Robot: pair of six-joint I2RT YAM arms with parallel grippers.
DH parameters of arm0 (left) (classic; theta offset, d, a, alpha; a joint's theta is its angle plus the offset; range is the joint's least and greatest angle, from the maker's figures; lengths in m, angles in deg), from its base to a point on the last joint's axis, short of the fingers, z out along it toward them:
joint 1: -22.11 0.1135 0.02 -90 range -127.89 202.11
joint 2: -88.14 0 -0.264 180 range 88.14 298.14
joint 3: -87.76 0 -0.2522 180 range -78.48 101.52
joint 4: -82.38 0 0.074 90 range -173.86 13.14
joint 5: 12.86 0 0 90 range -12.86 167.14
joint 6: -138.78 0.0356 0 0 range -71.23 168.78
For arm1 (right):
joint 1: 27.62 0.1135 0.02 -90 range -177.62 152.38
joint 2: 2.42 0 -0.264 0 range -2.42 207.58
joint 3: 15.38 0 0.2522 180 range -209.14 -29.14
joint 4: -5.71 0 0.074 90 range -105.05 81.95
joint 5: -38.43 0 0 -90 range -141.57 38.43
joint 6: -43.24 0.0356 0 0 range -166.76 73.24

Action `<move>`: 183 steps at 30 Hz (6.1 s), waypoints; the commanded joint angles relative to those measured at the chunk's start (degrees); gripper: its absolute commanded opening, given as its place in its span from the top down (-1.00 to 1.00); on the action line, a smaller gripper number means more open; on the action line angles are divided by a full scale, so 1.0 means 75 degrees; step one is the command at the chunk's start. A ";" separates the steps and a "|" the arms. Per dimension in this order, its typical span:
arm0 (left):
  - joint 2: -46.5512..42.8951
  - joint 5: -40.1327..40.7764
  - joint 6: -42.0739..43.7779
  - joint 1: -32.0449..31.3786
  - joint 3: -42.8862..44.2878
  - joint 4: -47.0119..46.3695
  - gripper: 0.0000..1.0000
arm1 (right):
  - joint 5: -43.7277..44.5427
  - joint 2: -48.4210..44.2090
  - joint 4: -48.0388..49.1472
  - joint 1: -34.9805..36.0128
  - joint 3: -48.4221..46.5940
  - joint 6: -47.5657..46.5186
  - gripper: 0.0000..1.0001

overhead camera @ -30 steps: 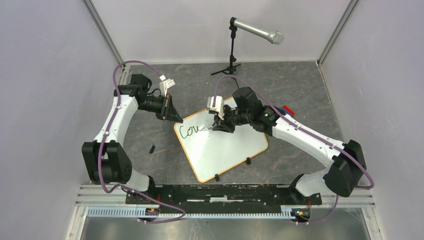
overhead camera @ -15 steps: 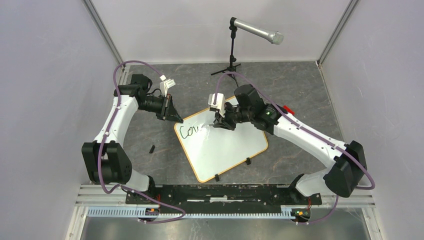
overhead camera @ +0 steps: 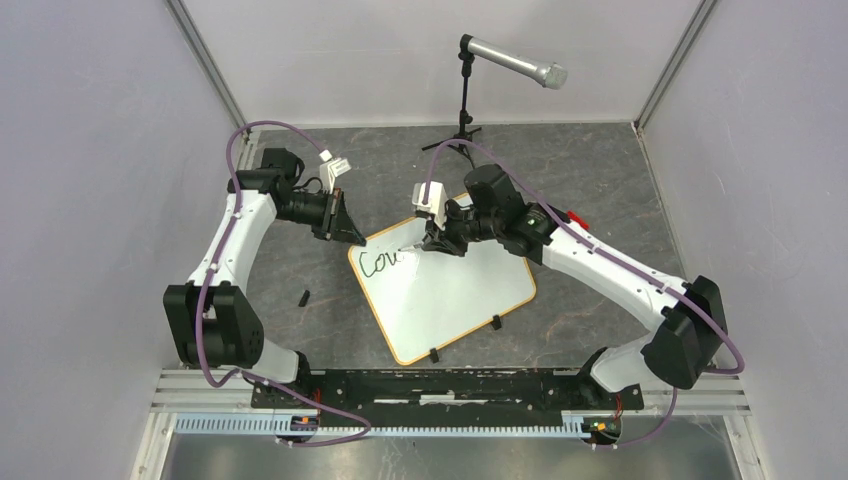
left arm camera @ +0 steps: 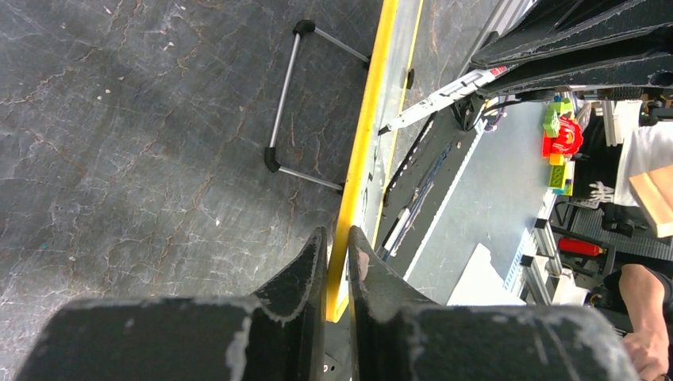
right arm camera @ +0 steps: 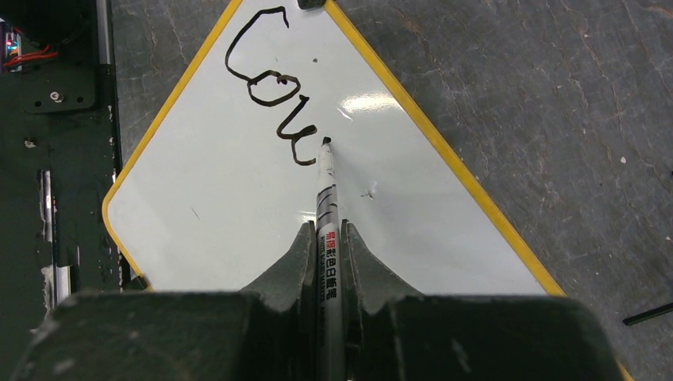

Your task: Write a sentence on the whiteboard

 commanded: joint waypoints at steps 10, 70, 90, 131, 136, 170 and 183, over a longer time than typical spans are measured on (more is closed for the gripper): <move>-0.0156 0.0414 0.0140 -0.0030 0.0072 -0.0058 0.95 | 0.0292 -0.0095 0.0178 -0.0146 0.0077 -0.0163 1.00; -0.0137 0.0418 0.0133 -0.0039 0.0084 -0.0051 0.95 | 0.0233 -0.0339 0.0002 -0.0512 0.0306 -0.0182 1.00; -0.0118 0.0418 0.0159 -0.0051 0.0118 -0.0053 0.95 | -0.0099 -0.0069 0.0039 -0.0454 0.0303 -0.0148 1.00; -0.0119 0.0478 0.0142 -0.0069 0.0142 -0.0058 0.95 | 0.0012 -0.0163 -0.0110 -0.0746 0.0169 -0.0303 1.00; -0.0111 0.0489 0.0140 -0.0075 0.0130 -0.0050 0.95 | 0.0011 -0.0427 -0.0158 -0.0747 0.0604 -0.0338 1.00; -0.0145 0.0490 0.0153 -0.0099 0.0106 -0.0052 0.95 | 0.0186 -0.0369 -0.0247 -0.0957 -0.0091 -0.0362 1.00; -0.0120 0.0502 0.0160 -0.0099 0.0131 -0.0055 0.95 | -0.0124 -0.0202 -0.0292 -0.0853 0.0023 -0.0290 1.00</move>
